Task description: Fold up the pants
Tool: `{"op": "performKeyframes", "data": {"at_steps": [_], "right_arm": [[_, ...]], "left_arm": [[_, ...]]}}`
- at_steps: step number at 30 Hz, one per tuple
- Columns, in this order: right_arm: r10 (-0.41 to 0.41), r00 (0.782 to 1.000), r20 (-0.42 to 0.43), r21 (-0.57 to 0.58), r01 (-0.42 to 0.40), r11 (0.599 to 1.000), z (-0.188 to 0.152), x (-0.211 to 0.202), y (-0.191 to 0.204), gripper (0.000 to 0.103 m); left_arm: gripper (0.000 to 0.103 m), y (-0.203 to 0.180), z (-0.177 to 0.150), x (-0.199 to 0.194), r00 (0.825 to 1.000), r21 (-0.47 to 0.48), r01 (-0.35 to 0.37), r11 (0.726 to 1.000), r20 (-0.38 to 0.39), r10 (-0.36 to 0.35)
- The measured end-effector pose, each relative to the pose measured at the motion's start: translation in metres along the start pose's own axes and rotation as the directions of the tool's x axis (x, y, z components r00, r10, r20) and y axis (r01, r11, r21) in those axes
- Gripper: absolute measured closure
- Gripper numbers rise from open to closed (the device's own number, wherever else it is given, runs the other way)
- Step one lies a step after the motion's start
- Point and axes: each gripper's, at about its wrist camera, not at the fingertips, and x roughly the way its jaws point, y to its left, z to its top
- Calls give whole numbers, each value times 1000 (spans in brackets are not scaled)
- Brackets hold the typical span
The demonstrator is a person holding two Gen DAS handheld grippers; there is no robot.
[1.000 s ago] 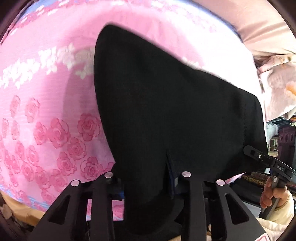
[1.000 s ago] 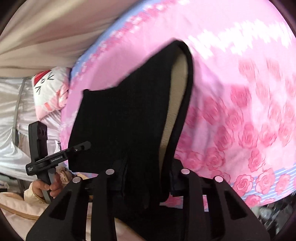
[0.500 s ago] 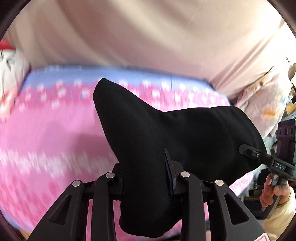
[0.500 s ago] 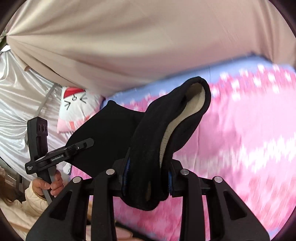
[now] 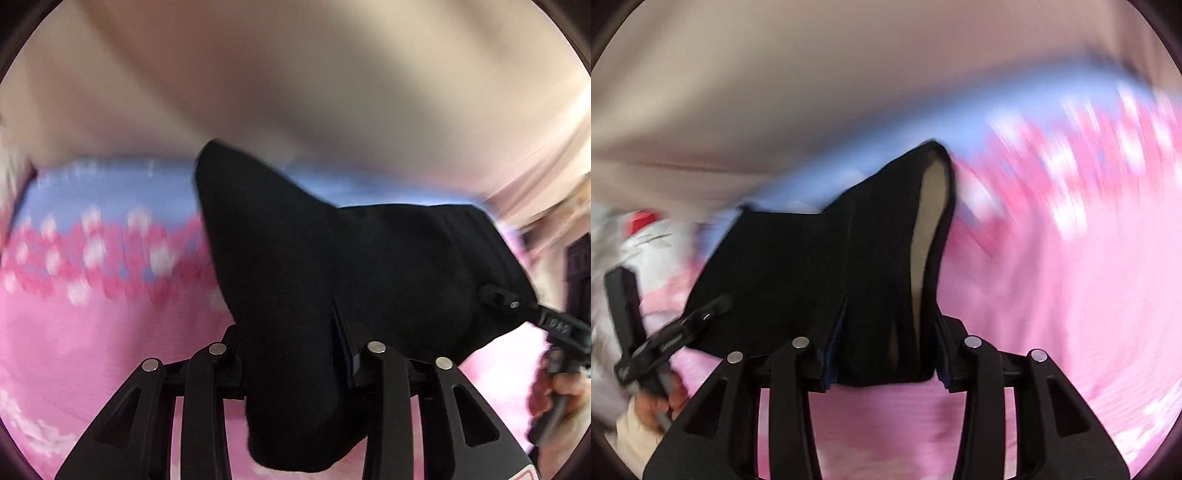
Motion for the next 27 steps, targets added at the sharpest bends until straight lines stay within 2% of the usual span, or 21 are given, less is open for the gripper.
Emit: {"op": "performKeyframes", "data": {"at_steps": [1, 2, 4, 6, 9, 10, 12, 14, 15, 16, 17, 18, 19, 20, 21, 23, 24, 25, 27], "right_arm": [[38, 998, 45, 43, -40, 998, -7, -8, -9, 53], [23, 993, 113, 60, -30, 998, -15, -24, -13, 52], [-29, 981, 191, 55, 19, 998, -27, -52, -14, 44], [-56, 970, 238, 29, 50, 998, -36, -80, -9, 45], [-6, 971, 239, -107, 33, 994, -27, -101, 26, 58], [8, 974, 226, -182, 34, 983, -17, -100, 48, 62], [11, 977, 214, -296, 54, 954, 0, -84, 82, 70], [-17, 981, 191, -343, 83, 936, 13, -53, 98, 71], [-51, 982, 180, -345, 111, 932, 23, -32, 97, 72], [-83, 983, 161, -338, 134, 932, 30, -14, 94, 72], [-158, 979, 128, -318, 191, 928, 39, 15, 80, 73], [-174, 980, 97, -304, 195, 933, 43, 33, 68, 76], [-138, 983, 122, -300, 169, 939, 46, 30, 65, 77], [-143, 984, 105, -288, 168, 943, 50, 26, 68, 77], [-130, 985, 114, -268, 156, 951, 54, 13, 72, 76], [-56, 977, 205, -262, 110, 959, 53, -19, 83, 74], [-46, 973, 227, -265, 107, 958, 51, -29, 86, 74], [-52, 971, 233, -273, 117, 955, 47, -31, 87, 74], [-166, 977, 135, -300, 200, 933, 41, -1, 75, 74]], "left_arm": [[61, 9, -12, 33, 997, -20, -40, 999, -74, 38], [51, 17, -20, 49, 993, -32, -75, 997, -97, 72], [45, 30, -31, 33, 999, -67, -52, 996, -7, 51], [44, 30, -33, 16, 991, -30, -132, 991, 14, 132], [45, 30, -31, -32, 957, 18, -270, 963, 112, 267], [45, 28, -26, -43, 950, 29, -290, 957, 133, 284], [45, 16, -14, -57, 944, 68, -301, 951, 162, 287], [44, -4, -4, -54, 932, 129, -339, 932, 183, 314], [36, -18, 0, -43, 915, 175, -388, 905, 192, 355], [32, -25, 0, -34, 904, 195, -417, 888, 193, 383], [32, -34, 1, -10, 887, 237, -460, 856, 170, 430], [32, -36, -1, 10, 870, 263, -493, 830, 142, 472], [33, -40, -3, 24, 864, 278, -502, 819, 109, 492], [33, -37, -7, 41, 861, 280, -500, 820, 58, 506], [33, -34, -10, 51, 868, 266, -487, 832, 37, 496], [33, -27, -10, 49, 878, 231, -475, 849, 52, 477], [33, -24, -8, 49, 880, 226, -470, 853, 43, 473], [33, -21, -8, 49, 885, 216, -460, 861, 34, 465], [32, -20, -9, 49, 889, 207, -453, 867, 27, 457]]}}
